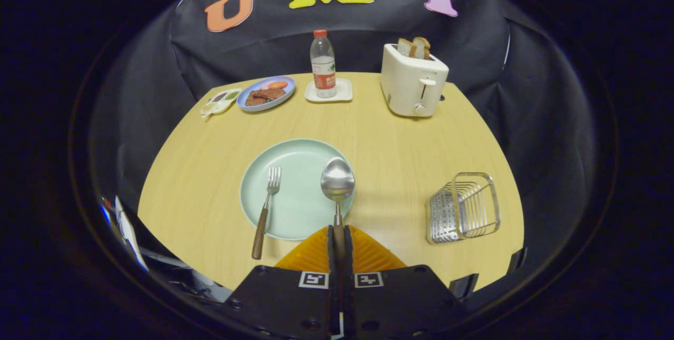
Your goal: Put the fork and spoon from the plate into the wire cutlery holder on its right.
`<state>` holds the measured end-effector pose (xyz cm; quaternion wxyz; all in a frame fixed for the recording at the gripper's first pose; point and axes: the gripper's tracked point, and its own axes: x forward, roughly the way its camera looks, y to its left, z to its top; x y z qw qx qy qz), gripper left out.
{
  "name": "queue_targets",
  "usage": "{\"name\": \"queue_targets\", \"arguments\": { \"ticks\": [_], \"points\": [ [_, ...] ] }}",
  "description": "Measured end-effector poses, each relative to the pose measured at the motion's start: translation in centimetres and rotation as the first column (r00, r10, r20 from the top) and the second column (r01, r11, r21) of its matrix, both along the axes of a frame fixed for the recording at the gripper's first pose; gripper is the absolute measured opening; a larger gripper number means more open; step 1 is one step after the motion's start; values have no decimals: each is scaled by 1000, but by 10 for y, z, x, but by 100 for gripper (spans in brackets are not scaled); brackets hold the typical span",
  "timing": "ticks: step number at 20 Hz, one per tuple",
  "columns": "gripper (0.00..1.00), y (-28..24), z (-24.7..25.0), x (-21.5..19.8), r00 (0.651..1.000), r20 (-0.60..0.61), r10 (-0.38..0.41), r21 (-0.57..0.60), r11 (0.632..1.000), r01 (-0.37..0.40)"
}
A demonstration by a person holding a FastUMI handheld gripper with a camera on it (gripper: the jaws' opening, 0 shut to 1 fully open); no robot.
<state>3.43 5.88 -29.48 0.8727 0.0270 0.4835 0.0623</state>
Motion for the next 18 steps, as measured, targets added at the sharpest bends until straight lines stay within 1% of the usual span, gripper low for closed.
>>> {"name": "queue_targets", "arguments": {
  "ticks": [5,9,12,15,18],
  "points": [
    [3,-45,23,-5,999,4,-35,27,999,35],
    [3,-83,33,-5,999,42,-29,-8,1000,30],
    [3,-108,37,-7,998,51,-48,-26,998,49],
    [4,-131,32,-9,997,29,-71,-45,996,72],
    [3,-148,18,-14,994,-28,-105,-36,994,104]
  ]
}}
